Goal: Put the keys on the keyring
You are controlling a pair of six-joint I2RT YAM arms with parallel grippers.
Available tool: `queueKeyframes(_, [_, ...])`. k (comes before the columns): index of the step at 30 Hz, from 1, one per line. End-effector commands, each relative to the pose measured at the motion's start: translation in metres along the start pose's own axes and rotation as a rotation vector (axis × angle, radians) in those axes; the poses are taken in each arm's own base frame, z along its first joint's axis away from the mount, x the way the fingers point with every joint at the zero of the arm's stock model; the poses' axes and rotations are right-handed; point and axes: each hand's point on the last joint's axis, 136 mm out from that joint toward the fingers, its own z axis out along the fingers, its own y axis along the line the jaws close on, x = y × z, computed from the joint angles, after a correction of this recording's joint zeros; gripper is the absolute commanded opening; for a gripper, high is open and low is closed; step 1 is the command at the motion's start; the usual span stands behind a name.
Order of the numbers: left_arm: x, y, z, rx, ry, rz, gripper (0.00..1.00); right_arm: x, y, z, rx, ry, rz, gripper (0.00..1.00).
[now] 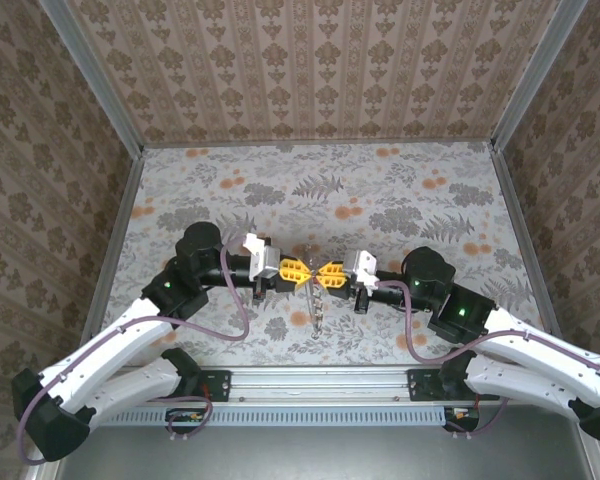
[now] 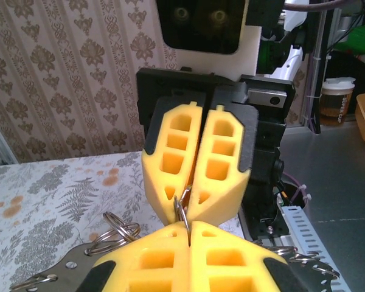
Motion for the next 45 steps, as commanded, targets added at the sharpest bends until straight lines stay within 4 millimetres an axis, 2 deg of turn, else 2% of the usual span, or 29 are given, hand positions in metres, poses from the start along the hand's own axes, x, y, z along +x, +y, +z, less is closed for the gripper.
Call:
queueKeyframes(1, [-0.019,-0.004,-0.001,0.033,-0.068,0.047,0.0,-0.007,0.006,0.0,-0.036,-0.034,0.004,0.02])
queueKeyframes(8, [-0.006,0.0,0.001,0.003,0.046,0.0,0.0,-0.005,-0.003,-0.005,0.027,-0.022,-0.027,0.0])
queueKeyframes(9, [-0.003,0.0,0.001,-0.008,0.085,-0.008,0.02,-0.005,-0.005,-0.006,0.04,-0.018,-0.035,0.0])
queueKeyframes(13, [0.007,0.007,-0.002,-0.091,0.246,-0.013,0.27,-0.002,-0.017,-0.009,0.112,0.008,-0.052,0.0])
queueKeyframes(16, [0.015,0.017,-0.009,-0.183,0.372,0.005,0.32,0.004,-0.026,-0.009,0.167,0.045,-0.066,0.0])
queueKeyframes(20, [0.017,0.021,-0.007,-0.222,0.46,0.024,0.31,0.007,-0.037,-0.01,0.232,0.079,-0.076,0.0])
queueKeyframes(26, [0.02,0.041,0.003,-0.285,0.531,-0.016,0.3,0.01,-0.043,-0.01,0.31,0.101,-0.115,0.0])
queueKeyframes(34, [0.02,0.045,0.012,-0.287,0.569,-0.037,0.29,0.013,-0.041,-0.005,0.32,0.112,-0.144,0.0])
queueKeyframes(41, [0.014,0.043,0.015,-0.276,0.566,-0.018,0.18,0.018,-0.043,-0.001,0.327,0.144,-0.148,0.0])
queueKeyframes(45, [0.016,0.043,0.018,-0.265,0.567,-0.014,0.18,0.016,-0.039,0.001,0.316,0.139,-0.158,0.0])
